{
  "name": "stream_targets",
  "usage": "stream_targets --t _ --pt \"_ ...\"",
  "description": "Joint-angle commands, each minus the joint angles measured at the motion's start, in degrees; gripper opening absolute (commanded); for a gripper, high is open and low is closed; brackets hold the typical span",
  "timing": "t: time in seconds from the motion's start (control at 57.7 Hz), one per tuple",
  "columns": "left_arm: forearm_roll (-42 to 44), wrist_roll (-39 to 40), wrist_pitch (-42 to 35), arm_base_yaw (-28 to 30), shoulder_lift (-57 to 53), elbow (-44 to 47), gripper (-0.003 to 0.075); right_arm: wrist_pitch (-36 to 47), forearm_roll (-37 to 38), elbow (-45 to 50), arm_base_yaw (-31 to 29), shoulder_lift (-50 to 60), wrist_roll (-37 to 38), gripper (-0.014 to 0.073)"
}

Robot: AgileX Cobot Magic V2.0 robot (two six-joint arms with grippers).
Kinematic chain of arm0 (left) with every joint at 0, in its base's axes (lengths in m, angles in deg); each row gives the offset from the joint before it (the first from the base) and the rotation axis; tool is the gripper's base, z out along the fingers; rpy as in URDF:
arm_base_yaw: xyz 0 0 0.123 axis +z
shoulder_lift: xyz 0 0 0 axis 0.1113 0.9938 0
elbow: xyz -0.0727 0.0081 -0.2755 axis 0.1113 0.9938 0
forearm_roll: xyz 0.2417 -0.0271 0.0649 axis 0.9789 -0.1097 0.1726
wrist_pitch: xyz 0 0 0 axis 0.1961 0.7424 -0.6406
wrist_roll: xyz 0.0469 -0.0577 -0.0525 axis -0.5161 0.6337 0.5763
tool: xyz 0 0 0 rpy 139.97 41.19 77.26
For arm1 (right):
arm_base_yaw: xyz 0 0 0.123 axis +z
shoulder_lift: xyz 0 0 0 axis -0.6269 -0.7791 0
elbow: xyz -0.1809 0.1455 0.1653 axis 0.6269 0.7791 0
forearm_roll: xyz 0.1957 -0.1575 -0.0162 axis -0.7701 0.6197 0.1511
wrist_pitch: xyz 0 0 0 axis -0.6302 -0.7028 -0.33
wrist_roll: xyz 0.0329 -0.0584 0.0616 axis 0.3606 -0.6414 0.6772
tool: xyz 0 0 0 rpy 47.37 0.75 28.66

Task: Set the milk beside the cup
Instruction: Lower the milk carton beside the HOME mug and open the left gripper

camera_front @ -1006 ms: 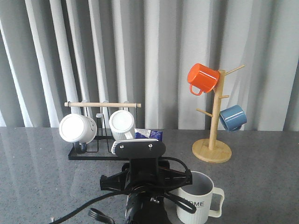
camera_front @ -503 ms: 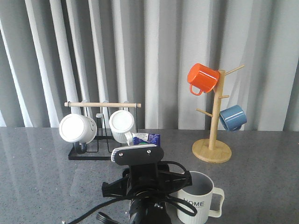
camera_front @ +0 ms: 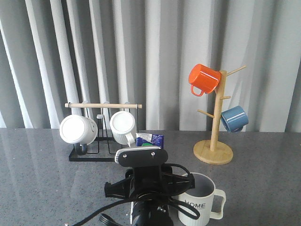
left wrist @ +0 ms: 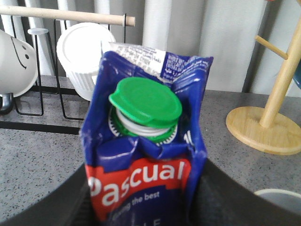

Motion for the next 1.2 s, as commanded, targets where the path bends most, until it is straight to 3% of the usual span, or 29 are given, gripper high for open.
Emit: stream_targets --t 0.0,0.954,1.179 --pt "4.04 0.36 -2.00 -0.30 -2.39 -1.47 -0.0006 -1.04 3.34 -1.86 -0.18 0.26 -0.09 -0.0004" --pt "3.79 -0.42 -2.00 -0.30 -2.47 -1.47 -0.0003 -1.04 3.34 -1.86 -0.18 0.26 -0.09 -0.0004" --pt "3.79 -0.73 0.06 -0.30 -2.56 -1.47 0.0075 -1.04 3.34 -1.86 -0.18 0.26 -0.09 -0.0004"
